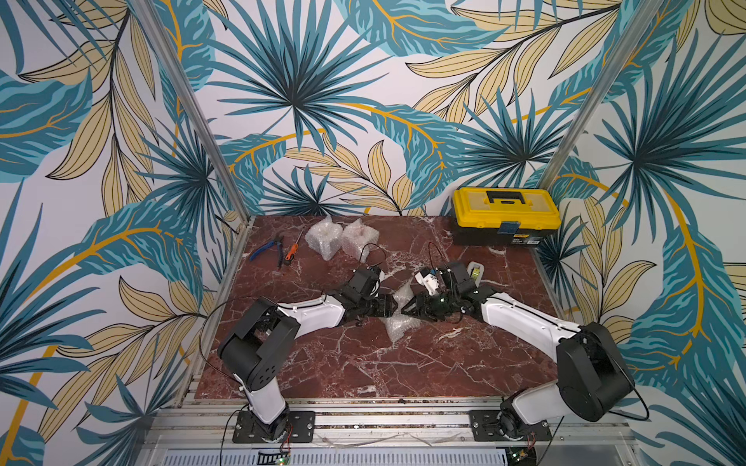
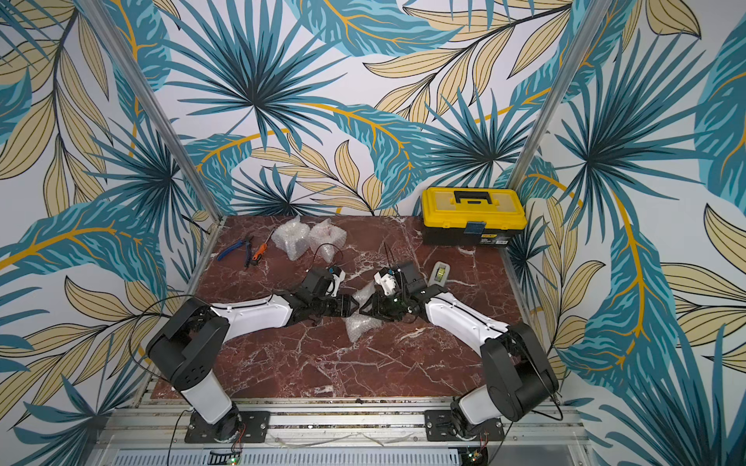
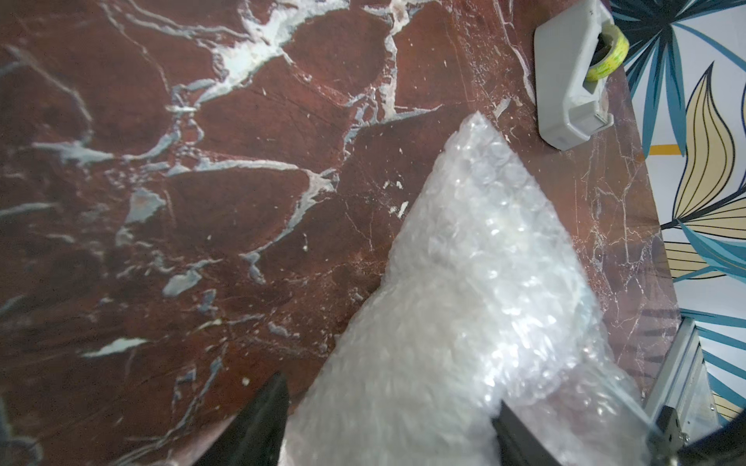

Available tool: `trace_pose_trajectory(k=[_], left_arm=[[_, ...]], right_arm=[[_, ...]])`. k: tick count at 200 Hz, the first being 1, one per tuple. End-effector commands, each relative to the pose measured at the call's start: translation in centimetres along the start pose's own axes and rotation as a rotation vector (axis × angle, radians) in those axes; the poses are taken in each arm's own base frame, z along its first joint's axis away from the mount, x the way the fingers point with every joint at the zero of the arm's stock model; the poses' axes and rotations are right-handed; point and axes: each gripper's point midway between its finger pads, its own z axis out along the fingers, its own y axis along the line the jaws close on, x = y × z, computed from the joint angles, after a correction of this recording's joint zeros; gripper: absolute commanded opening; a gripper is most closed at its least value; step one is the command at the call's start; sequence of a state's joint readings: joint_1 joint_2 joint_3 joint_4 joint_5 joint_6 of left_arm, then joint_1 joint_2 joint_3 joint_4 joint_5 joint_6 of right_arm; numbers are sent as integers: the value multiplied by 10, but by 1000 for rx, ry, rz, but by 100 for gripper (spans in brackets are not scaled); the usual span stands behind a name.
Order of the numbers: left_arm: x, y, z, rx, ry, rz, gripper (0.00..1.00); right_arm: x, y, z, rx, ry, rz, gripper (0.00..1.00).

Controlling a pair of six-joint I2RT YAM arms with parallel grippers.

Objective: Wrap mugs in bubble wrap
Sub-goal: Stick the tape on the bubble wrap.

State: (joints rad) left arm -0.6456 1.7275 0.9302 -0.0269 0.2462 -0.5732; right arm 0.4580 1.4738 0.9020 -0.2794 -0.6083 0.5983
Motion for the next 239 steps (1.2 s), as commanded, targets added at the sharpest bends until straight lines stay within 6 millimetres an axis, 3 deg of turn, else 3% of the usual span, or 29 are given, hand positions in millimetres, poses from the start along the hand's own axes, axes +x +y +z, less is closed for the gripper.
trace_pose_trajectory(k=[1,56,94,135,182,239], left_arm=[[41,25,10,-89,142,-8,68],[41,24,12,-88,144,-9,68],[41,24,13,-89,144,-16,67],[42,24,13,-91,145,-18,66],[42,27,15,-108,143,-42,52],[43,31,17,-123,144,-63,46]], right_arm=[[4,-4,-7,33,3,31,40],[8,9,1,-81,38,126,39],[1,16,9,-164,16,216,39],[8,4,19,-150,39,320,38],[29,-17,23,-45,94,422,39],[47,-15,22,-8,131,462,46]])
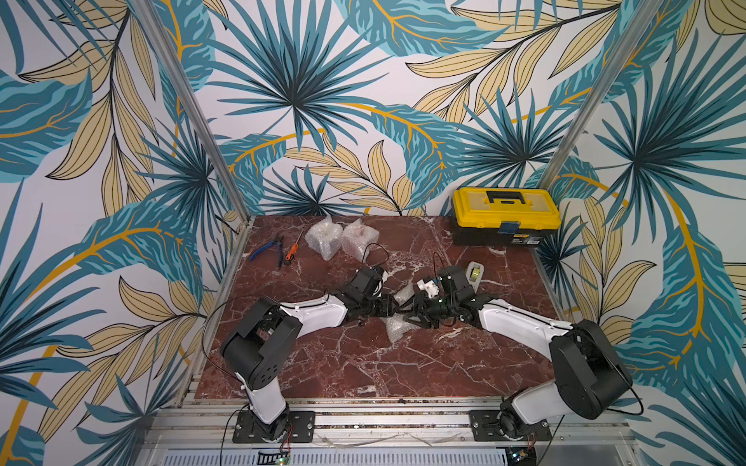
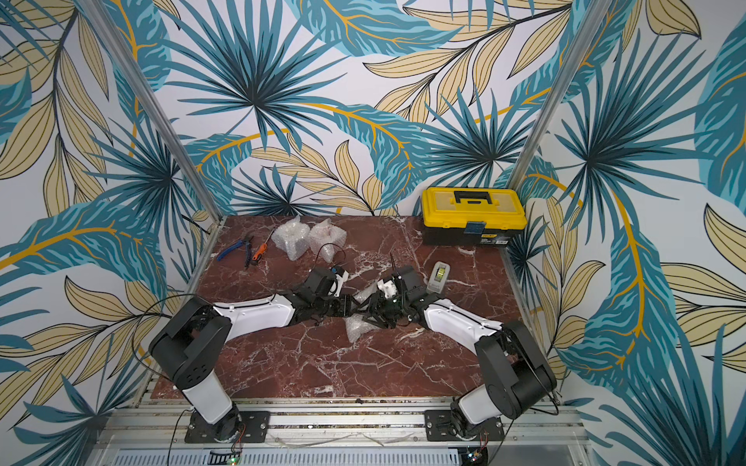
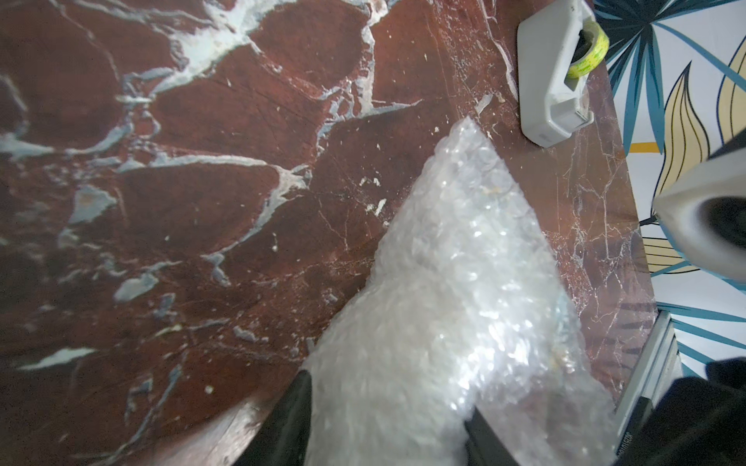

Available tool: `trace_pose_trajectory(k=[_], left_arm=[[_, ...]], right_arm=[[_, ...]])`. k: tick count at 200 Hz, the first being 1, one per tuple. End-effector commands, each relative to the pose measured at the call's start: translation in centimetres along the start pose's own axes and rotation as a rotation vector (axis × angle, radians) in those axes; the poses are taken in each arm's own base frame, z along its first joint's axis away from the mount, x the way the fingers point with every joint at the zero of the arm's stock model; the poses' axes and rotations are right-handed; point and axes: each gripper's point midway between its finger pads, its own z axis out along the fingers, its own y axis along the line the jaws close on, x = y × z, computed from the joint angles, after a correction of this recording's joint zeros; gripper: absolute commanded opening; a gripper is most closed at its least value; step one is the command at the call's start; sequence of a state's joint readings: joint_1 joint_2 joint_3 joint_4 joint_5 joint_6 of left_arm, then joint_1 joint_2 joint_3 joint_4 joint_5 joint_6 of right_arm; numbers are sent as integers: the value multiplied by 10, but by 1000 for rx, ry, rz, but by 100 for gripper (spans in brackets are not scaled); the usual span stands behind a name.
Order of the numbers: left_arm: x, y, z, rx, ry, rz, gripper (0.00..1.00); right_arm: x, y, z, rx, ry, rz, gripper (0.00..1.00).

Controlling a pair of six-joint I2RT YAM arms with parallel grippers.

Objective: Wrap mugs in bubble wrap
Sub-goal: Stick the tape on the bubble wrap.

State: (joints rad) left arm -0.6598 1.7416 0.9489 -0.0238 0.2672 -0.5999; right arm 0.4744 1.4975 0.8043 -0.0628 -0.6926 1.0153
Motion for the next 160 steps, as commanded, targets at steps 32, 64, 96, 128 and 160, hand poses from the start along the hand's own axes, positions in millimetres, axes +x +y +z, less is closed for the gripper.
trace_pose_trajectory(k=[32,64,96,128,160], left_arm=[[40,43,13,-158,124,-60,43],[40,45,14,-169,123,-75,37],[40,47,13,-184,113,-98,28],[40,41,12,-178,109,-89,25],[40,39,13,-176,109,-85,25]], right_arm=[[34,-30,3,120,84,122,46],[39,-24,-1,107,73,115,46],[49,-32,-2,142,86,138,46],[50,-48,-4,205,71,139,46],[38,-42,-21,243,-26,39,53]])
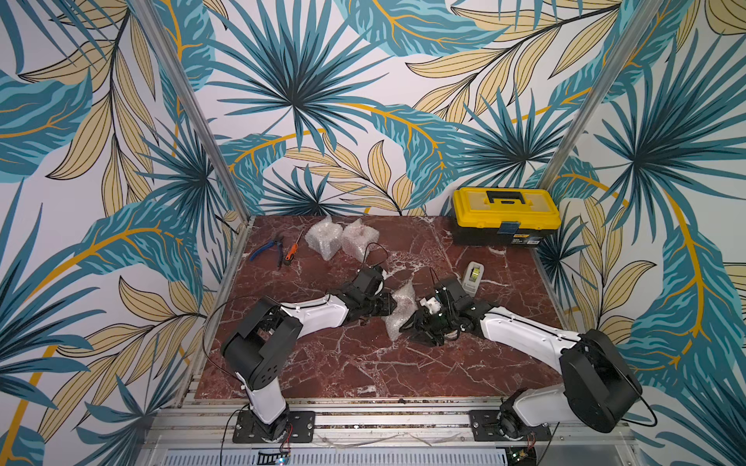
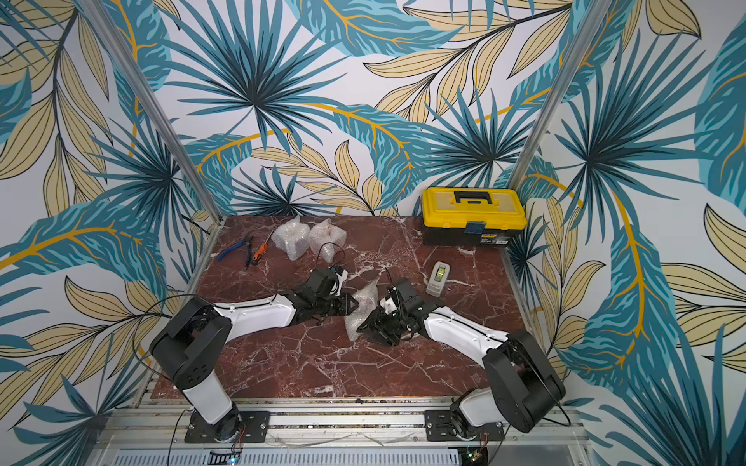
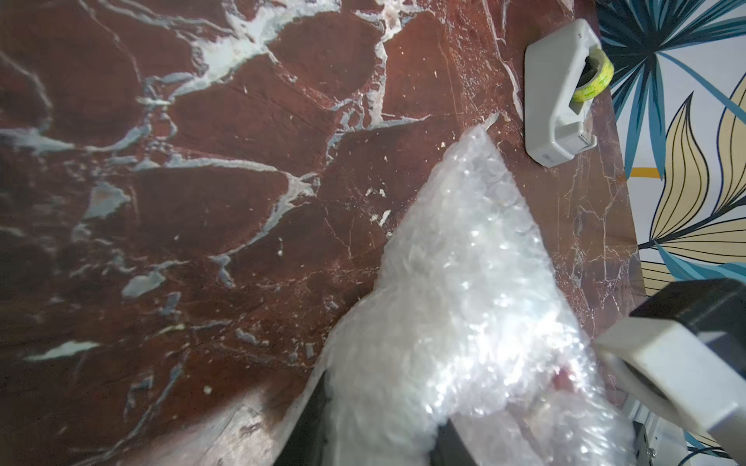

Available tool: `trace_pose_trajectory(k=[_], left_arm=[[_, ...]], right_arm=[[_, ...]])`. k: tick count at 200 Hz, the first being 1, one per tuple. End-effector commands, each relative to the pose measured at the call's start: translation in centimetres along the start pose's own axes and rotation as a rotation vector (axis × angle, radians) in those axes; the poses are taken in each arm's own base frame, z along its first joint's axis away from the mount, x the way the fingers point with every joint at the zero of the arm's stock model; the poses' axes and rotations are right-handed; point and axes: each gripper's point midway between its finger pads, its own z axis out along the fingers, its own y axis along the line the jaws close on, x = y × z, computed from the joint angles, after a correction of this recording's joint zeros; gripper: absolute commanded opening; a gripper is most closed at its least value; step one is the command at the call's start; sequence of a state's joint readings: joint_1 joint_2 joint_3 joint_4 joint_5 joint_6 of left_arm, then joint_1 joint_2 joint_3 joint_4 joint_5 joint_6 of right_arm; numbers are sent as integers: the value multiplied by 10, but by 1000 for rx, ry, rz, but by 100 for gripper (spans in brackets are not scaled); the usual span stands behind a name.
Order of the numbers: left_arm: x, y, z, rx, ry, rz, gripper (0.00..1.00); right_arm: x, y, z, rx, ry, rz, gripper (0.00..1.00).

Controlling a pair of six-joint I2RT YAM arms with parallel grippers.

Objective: Wrap mugs in bubble wrap
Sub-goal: Stick the tape on the bubble wrap.

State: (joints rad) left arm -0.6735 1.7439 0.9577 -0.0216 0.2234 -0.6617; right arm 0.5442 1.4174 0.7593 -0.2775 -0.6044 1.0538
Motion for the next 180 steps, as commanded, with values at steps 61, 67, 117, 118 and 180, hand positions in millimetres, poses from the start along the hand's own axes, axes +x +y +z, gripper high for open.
trace_pose_trajectory(k=[61,67,117,118,180], left_arm=[[44,39,13,-148,136,-23,25],[44,38,12,-148,136,-23,25],[45,38,12,-147,138,-23,25],[45,38,12,-147,137,-23,25],[45,38,13,-147,140,-19,25]], right_arm=[[-45,15,-32,34,-309,-137,86],[-49,18,-29,27,-306,-134,86],[-76,12,-3,28,-324,-91,86],[-76,12,-2,29,-325,-89,86],[-72,-50,21,85,-327,57,86]])
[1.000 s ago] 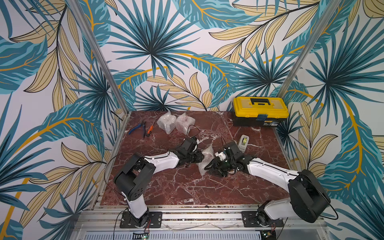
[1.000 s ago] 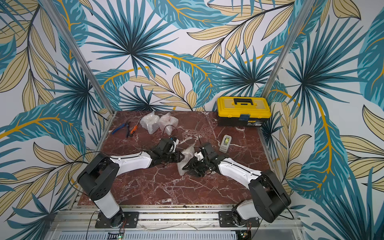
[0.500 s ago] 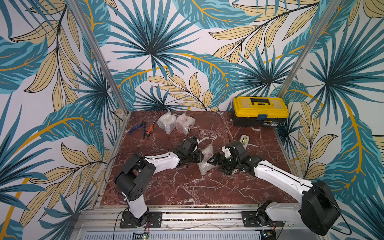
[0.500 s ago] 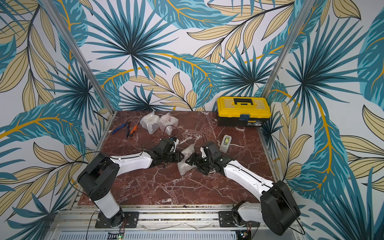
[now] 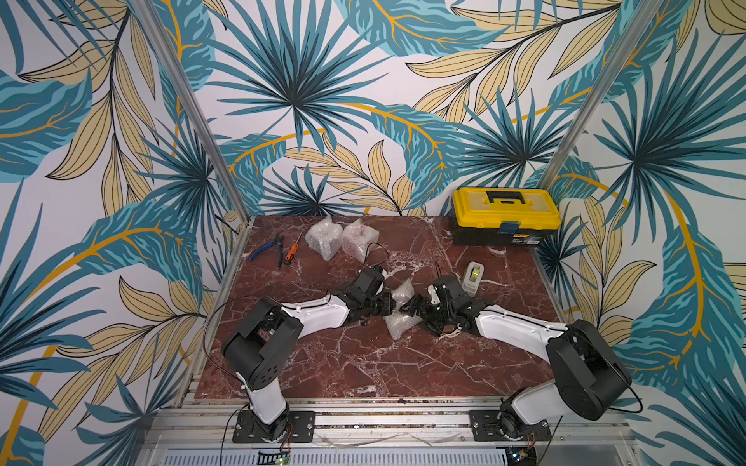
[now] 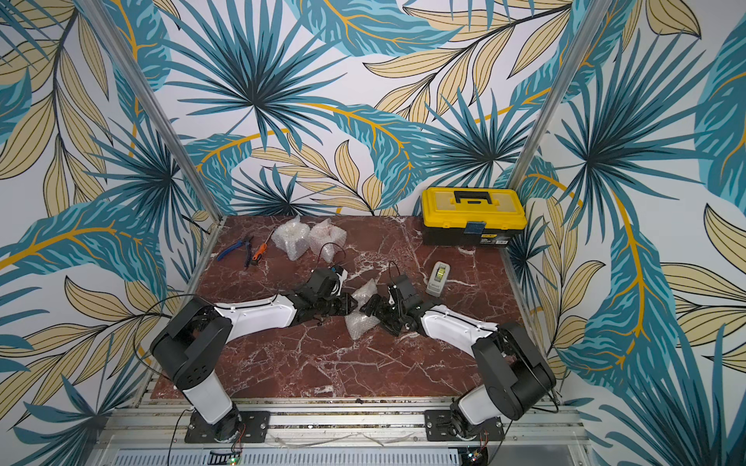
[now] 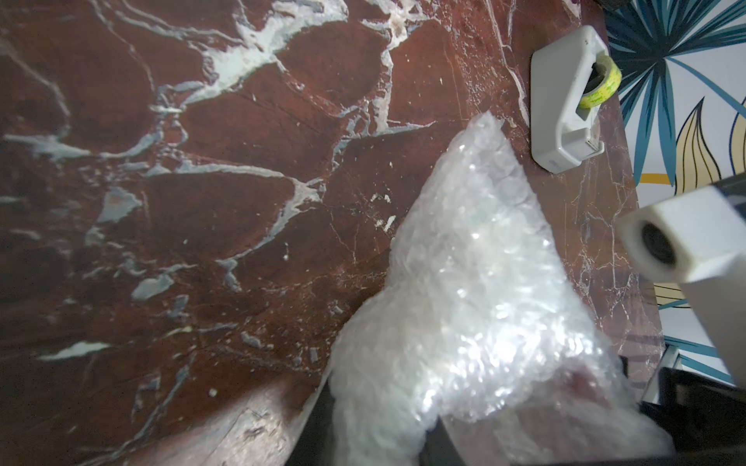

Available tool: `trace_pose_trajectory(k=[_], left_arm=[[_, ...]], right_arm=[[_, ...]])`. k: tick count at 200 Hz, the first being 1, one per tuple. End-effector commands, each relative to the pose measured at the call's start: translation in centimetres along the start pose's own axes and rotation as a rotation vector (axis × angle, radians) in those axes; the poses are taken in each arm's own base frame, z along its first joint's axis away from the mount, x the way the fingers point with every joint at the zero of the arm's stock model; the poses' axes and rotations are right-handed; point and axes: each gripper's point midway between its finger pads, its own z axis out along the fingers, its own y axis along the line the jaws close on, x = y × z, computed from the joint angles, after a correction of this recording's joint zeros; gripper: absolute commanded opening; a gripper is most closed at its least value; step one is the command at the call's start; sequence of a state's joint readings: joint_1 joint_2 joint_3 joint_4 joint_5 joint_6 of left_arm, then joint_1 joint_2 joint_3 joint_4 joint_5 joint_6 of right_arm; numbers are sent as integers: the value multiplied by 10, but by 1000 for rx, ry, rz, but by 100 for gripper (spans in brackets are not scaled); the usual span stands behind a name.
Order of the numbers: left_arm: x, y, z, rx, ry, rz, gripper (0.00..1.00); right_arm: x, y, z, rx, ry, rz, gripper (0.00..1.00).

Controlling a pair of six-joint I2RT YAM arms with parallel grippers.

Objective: Wrap mugs in bubble wrap
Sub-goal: Stick the tape on the bubble wrap.

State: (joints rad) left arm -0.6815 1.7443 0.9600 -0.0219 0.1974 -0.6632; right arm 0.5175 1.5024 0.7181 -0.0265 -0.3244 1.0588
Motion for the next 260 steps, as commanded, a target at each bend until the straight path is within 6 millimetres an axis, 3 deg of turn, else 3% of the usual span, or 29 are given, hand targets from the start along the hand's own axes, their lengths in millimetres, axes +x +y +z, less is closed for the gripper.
trace_pose_trajectory(k=[1,24,40,77,114,149,160,185,208,223,260], left_arm=[[47,37,12,-131,154,-22,25],[46,36,13,-126,153,-19,31],[46,34,12,-119,154,-17,39],[43,28,10,-105,147,-11,48],[42,25,10,-96,148,-8,51],[43,24,11,-93,152,-6,52],[42,23,11,-91,150,-6,52],[43,22,11,-89,152,-4,52],[43,21,11,-87,153,-2,52],[45,22,12,-90,156,-3,52],[45,23,12,-94,155,-2,52]], right_arm=[[7,-38,13,69,-6,80,86],[18,-61,19,97,14,112,85],[21,-64,19,99,26,101,85],[9,-22,-5,34,7,-95,86],[-21,-5,-47,117,-112,-342,88],[-53,26,-63,88,-233,-457,86],[-60,39,-65,71,-244,-474,79],[-66,81,-60,-71,-242,-518,42],[-64,94,-40,-123,-165,-505,18],[-65,91,-25,-118,-134,-477,9],[-70,66,8,-45,-91,-404,4]])
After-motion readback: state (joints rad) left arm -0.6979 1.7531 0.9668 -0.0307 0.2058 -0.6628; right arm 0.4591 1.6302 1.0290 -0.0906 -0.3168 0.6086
